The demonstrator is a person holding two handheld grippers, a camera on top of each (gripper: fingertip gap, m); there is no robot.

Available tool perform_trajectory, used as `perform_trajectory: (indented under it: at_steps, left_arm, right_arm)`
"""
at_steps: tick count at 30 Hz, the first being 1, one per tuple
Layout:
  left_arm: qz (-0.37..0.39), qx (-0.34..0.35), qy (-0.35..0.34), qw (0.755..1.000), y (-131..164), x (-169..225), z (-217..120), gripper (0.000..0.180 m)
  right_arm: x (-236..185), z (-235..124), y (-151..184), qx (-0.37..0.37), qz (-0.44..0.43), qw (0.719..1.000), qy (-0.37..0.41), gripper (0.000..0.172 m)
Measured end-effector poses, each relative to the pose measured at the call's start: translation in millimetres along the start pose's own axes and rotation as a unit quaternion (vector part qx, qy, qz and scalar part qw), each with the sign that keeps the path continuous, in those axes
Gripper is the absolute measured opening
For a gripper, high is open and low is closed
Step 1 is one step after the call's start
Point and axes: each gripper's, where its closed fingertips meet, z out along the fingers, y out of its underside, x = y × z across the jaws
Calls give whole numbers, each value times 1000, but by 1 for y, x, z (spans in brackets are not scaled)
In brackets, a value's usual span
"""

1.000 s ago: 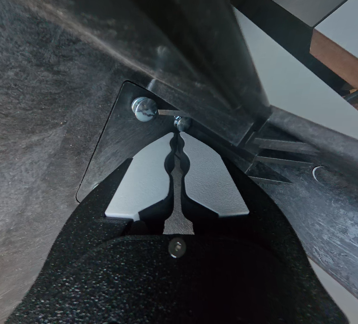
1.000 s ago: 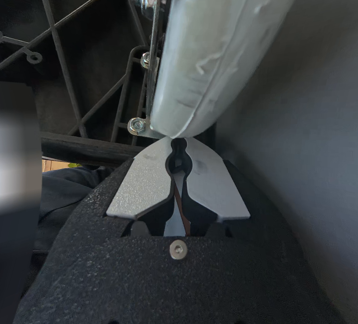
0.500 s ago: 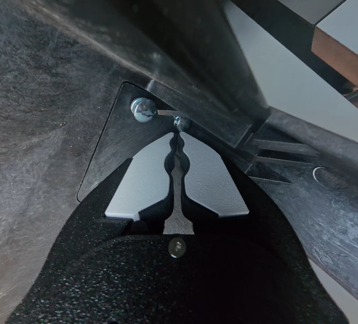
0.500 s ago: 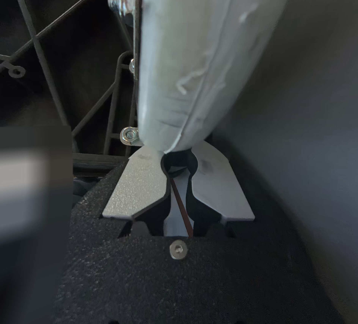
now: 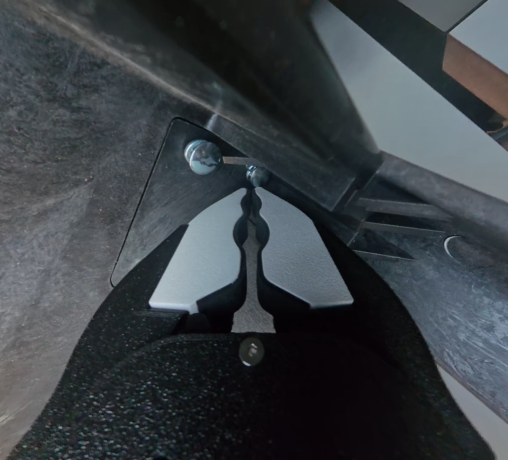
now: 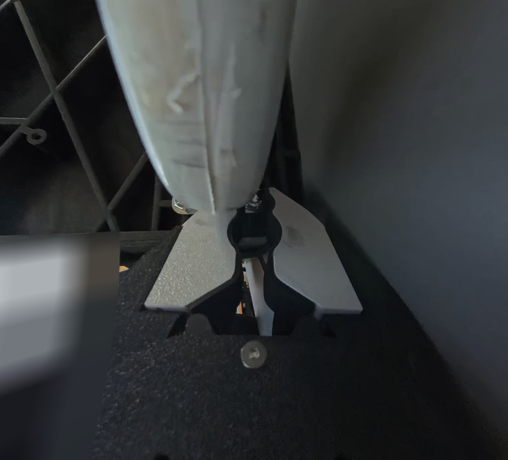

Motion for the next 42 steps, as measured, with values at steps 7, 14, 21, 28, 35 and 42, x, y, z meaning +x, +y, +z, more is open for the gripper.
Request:
perform_trajectory:
  at_steps: [7,14,21,28,35,42]
  left_arm:
    - [5,0,1,1000,0,0,0,0]
    - [7,-1,0,1000,0,0,0,0]
    - [8,-2,2,1000,0,0,-1,0]
    - [27,-5,5,1000,1,-1,-2,0]
    - [76,-18,0,997,2,-1,-3,0]
    - [82,-20,-10,996,3,-2,-4,0]
  right_arm:
    - [0,-1,-1,16,1,1000,1,11]
    - [1,-7,5,-48,-44,998,6,14]
    - [1,-4,4,-52,-25,998,-4,11]
    - [1,-4,5,-23,9,1000,6,12]
    - [1,-4,4,1,62,998,28,12]
    - [1,-6,2,3,16,1000,6,9]
